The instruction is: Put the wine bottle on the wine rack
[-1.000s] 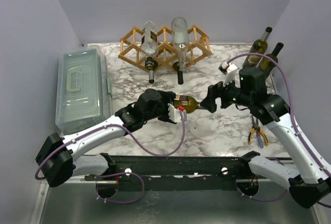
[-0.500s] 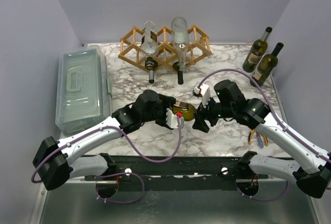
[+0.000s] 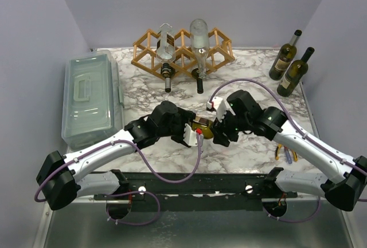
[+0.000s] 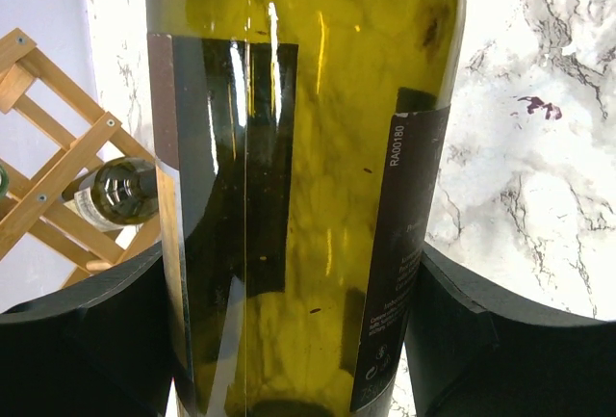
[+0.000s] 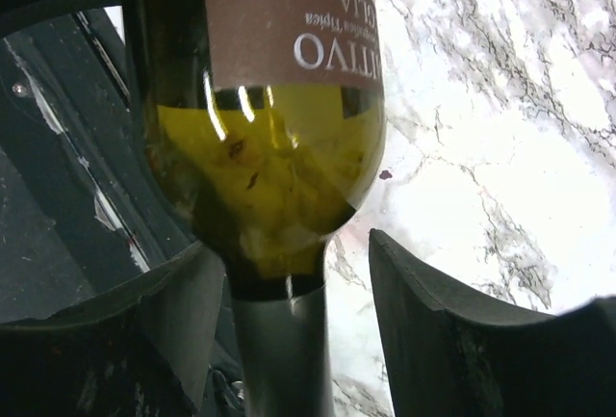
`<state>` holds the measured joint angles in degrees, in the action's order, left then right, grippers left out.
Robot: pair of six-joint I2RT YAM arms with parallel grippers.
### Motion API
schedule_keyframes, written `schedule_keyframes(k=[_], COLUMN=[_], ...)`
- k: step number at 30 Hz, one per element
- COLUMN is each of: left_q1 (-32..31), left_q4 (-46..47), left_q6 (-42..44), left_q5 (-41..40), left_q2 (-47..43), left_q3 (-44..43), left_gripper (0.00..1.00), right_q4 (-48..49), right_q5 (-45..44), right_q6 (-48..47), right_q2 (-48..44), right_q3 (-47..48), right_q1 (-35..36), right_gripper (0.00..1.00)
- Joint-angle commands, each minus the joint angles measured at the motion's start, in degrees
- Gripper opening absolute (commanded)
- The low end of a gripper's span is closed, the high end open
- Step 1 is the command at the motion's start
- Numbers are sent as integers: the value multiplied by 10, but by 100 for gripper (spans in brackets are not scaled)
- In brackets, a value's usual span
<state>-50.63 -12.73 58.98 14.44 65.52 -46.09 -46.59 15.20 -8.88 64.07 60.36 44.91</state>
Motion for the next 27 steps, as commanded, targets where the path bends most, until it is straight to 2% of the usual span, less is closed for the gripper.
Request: schedule_keyframes(k=[1,5,9,12,14,15,16,17,18,19,20,27], left_q1=[-10,-12,-12,-12,-12,-12,-12,-13,-13,-12,-12,-13], left_q4=[47,47,48,68,104,130,158,177,182,183,183,163], left_q6=[8,9,7,-1,-14,-25,-33,-40,-43,-48,-49,-57], left_q5=[38,39,41,39,28,18,10,5,3,3,5,26], left_q2=[-11,-12,-15,-22,-30,-35,-41,-46,-49,-50,-50,-52], left_q3=[-28,-28,-27,-21,-8,0,13,20,22,21,20,13], left_gripper=[0,0,0,0,1,19,42,58,68,91,98,99], right_q4=[-4,0,7,15,21,25,29,35,41,49,57,73], right_q5=[-26,-11,-6,-7,-12,-19,-29,-35,-39,-41,-45,-67], right_q6=[-15,-15,-17,-20,-21,-22,-21,-19,-18,-15,-10,19], right_q2=[25,47,57,57,52,47,41,33,26,18,10,-15], right_q3=[6,14,14,11,8,8,5,1,-4,-9,-15,-39], right_q1=[13,15,17,17,18,17,17,18,17,17,18,17], right_gripper=[64,62,52,32,12,1,0,1,1,0,0,1])
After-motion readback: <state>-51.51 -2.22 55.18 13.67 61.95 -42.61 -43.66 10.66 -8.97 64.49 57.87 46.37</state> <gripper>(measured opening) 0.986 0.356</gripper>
